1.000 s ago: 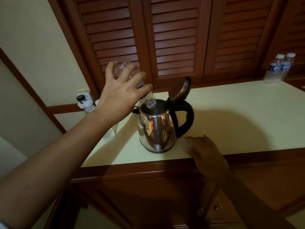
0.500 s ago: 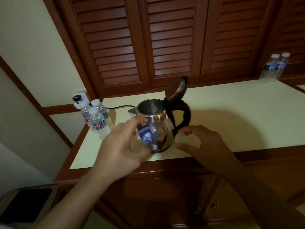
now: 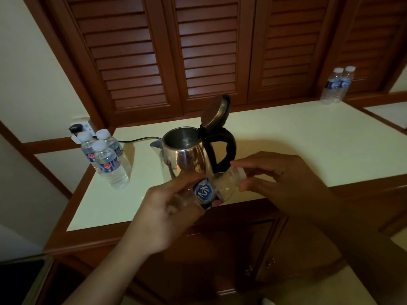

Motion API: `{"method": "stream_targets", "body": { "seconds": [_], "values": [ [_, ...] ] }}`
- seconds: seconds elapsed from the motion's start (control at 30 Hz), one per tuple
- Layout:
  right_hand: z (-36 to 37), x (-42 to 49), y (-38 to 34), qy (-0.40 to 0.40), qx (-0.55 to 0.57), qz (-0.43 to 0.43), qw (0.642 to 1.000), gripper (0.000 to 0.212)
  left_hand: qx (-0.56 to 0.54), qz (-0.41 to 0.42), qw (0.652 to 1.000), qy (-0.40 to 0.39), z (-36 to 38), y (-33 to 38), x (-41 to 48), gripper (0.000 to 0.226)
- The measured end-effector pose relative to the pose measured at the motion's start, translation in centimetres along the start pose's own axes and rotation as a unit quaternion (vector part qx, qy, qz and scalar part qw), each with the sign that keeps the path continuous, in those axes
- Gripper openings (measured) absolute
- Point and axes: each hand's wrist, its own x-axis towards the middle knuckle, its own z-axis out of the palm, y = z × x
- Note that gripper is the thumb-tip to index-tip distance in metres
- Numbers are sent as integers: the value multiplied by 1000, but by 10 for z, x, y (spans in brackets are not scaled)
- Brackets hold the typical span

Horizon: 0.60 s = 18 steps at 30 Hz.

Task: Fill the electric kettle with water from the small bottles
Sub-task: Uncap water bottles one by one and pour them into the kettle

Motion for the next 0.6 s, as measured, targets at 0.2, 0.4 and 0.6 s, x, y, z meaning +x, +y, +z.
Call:
{"method": "stream_targets", "body": {
  "seconds": [0.2,0.4,0.6],
  "values": [
    [-14,-6,-6,-20,38,-7,999,40,-204,-88,973,-62,7,-3,10,55],
    [-23,-7,-10,-49,14,-32,998,39,-474,-232,810,-256,17,-11,24,52],
    [-22,-2,-3,19,-182,-113,977,51,-547,-234,721,-354,41,-17,35,50]
  ]
}}
